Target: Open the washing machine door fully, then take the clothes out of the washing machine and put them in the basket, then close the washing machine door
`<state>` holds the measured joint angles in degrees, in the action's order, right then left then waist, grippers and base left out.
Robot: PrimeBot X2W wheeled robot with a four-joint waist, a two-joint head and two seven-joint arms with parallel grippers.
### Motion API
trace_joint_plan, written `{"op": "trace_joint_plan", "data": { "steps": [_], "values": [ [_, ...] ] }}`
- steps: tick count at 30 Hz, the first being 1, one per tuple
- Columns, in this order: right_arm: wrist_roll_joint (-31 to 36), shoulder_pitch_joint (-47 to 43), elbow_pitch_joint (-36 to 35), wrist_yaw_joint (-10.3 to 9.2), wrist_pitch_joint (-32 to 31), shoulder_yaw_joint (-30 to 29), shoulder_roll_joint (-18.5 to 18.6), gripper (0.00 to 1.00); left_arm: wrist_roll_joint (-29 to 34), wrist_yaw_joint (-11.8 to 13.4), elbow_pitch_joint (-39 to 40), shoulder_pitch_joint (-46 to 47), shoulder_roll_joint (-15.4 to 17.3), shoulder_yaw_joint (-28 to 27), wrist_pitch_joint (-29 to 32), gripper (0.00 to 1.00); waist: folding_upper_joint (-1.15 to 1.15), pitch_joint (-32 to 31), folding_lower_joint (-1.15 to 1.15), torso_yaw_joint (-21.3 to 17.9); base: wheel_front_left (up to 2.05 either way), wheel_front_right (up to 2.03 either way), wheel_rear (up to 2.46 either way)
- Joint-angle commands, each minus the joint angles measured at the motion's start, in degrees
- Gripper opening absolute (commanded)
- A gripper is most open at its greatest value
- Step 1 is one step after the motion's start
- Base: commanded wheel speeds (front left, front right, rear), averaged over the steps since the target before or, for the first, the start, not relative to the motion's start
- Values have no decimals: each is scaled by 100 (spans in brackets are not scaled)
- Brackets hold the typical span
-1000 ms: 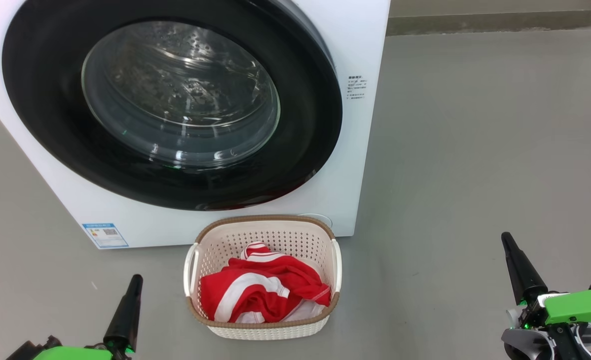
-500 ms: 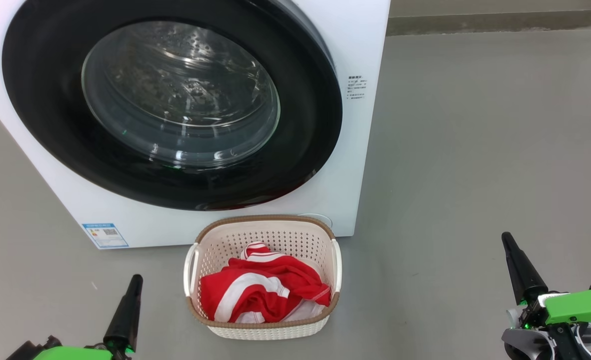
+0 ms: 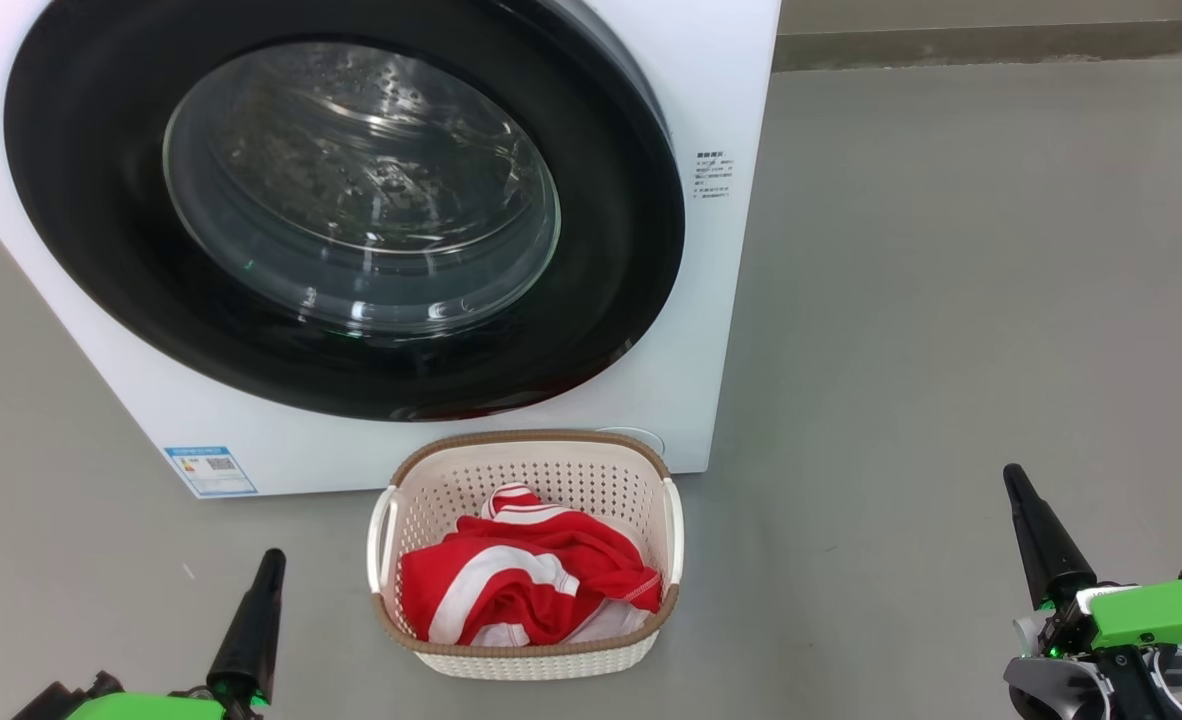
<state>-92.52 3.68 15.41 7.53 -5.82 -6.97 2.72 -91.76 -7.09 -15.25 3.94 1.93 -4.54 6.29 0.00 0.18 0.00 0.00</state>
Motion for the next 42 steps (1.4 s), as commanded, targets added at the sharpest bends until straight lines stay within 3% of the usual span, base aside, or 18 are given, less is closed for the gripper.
{"op": "trace_joint_plan", "data": {
  "steps": [1,42],
  "values": [
    [-2,246,-141,-4,-30,91,52,0,-40,-40,121,225,95,-198,20,0,0,0,0,0,0,0,0],
    [17,248,-140,-4,-49,67,36,0,-40,-40,121,225,95,-197,20,0,0,0,0,0,0,0,0]
  ]
}}
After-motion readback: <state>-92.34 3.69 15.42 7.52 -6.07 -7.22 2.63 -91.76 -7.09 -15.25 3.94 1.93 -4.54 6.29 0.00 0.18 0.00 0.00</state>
